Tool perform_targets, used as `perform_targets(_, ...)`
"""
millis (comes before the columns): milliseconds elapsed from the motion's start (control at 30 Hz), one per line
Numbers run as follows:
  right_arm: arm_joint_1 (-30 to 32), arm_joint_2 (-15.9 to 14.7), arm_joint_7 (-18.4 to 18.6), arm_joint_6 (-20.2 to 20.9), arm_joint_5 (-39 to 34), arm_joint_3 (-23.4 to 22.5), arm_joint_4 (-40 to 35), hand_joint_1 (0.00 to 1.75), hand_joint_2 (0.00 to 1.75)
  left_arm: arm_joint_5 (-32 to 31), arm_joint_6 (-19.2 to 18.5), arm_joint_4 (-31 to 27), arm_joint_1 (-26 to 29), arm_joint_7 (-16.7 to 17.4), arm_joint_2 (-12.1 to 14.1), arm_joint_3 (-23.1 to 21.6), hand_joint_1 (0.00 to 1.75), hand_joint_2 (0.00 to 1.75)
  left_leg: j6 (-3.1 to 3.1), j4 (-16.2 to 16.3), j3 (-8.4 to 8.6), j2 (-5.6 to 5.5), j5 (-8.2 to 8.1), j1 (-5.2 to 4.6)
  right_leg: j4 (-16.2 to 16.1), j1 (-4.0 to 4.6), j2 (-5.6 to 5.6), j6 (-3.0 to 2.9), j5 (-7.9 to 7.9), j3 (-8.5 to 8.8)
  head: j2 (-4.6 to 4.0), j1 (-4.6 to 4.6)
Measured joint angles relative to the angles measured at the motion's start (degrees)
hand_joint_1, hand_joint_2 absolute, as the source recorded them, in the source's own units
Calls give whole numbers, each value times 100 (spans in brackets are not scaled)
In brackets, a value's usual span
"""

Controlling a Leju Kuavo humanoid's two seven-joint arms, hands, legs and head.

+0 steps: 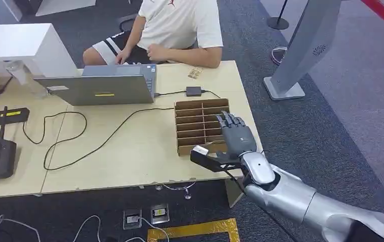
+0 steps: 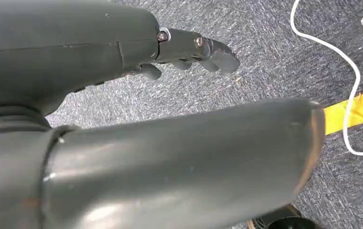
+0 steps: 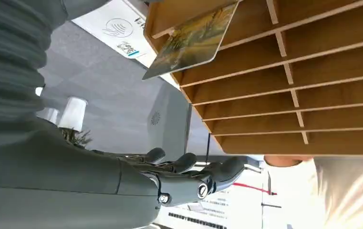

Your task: Pass the card to the sensor for recognition and then transmit it.

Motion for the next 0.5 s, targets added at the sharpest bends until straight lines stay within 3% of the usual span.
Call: perform_targets(500, -2, 149, -55, 123, -94, 0, 280, 0, 175, 0, 0, 0, 4, -13, -28, 13, 0, 0, 0, 0, -1, 0, 0, 0, 0, 0, -1, 0, 0, 0, 0, 0)
